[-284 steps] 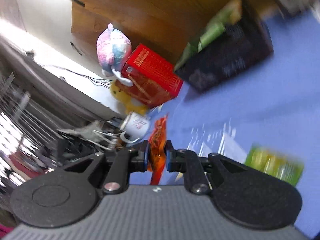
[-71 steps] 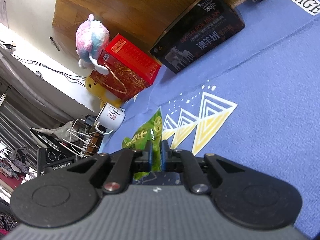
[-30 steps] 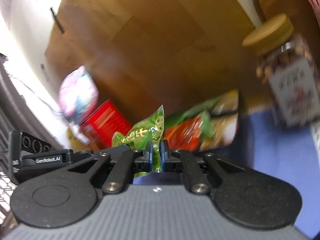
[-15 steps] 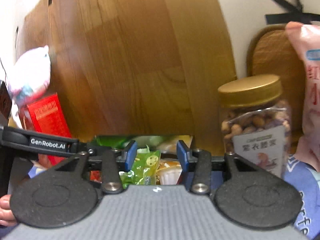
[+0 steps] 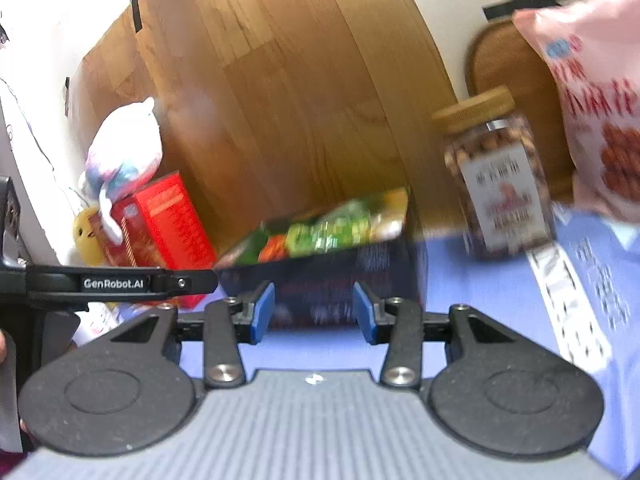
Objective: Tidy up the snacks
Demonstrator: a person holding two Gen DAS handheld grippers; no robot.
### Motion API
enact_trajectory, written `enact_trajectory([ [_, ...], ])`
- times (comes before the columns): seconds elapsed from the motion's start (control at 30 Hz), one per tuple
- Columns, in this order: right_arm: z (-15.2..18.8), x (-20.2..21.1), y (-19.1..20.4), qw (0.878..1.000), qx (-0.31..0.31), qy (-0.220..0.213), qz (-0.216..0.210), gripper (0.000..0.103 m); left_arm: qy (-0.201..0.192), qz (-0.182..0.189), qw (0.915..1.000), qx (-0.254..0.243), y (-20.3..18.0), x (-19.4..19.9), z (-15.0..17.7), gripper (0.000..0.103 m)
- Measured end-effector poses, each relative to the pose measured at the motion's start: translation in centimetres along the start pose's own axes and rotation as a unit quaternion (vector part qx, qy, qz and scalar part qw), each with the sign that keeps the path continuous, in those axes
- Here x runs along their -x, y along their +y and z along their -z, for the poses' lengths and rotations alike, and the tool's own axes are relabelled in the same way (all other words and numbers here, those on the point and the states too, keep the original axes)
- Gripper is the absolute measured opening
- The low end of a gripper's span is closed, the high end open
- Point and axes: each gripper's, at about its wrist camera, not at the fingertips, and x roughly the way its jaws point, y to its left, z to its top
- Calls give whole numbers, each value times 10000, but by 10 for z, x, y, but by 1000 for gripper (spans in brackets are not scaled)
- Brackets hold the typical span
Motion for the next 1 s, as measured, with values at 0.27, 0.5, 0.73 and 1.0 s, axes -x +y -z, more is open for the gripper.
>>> enact_trajectory([
  [0.27,28,33,8,9994,-229,223,111,47,239,-163,9996,42,-6,33,52,59],
  [0.5,43,59,15,9986,-455,263,-17,47,331,-264,9989,219,-5,54,79,97],
  [0.73,55,72,24,9982,-519,307,-78,47,247,-379,9989,119,-13,76,93,103],
  [1.0,63,84,29,9981,-560,258,-45,54,168,-530,9984,92,-17,88,100,103],
])
